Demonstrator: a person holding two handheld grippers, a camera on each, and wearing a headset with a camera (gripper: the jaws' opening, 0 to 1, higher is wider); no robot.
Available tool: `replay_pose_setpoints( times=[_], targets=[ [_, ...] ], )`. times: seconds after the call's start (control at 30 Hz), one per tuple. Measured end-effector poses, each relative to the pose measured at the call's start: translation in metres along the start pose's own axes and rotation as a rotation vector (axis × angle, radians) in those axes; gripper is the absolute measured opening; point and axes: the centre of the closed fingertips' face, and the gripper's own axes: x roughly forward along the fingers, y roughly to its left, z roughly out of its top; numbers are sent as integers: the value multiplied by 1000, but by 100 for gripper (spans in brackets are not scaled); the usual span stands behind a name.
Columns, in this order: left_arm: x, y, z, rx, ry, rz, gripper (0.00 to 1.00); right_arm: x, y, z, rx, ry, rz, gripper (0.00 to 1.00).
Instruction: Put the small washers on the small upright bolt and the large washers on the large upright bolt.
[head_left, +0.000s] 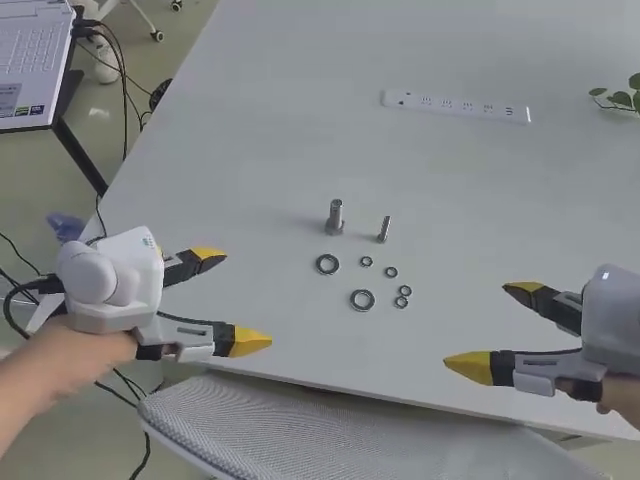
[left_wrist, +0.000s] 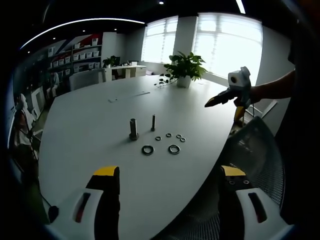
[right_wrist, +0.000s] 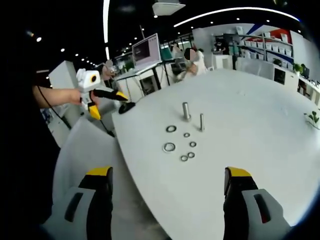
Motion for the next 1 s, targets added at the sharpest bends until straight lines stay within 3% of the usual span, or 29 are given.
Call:
replay_pose_setpoints(
  times=[0.23, 0.53, 0.77, 1.0],
  targets=[
    [0, 4, 5, 7, -3, 0, 81, 4, 3, 5, -13, 61, 9, 86],
    [1, 5, 11, 26, -8, 1, 84, 14, -4, 16, -35, 87, 25, 82],
    [2, 4, 6, 20, 9, 1, 89, 25, -6, 22, -77, 126, 59, 79],
    [6, -1, 1, 28, 27, -15, 95, 40, -7, 24, -134, 179, 63, 76]
  ],
)
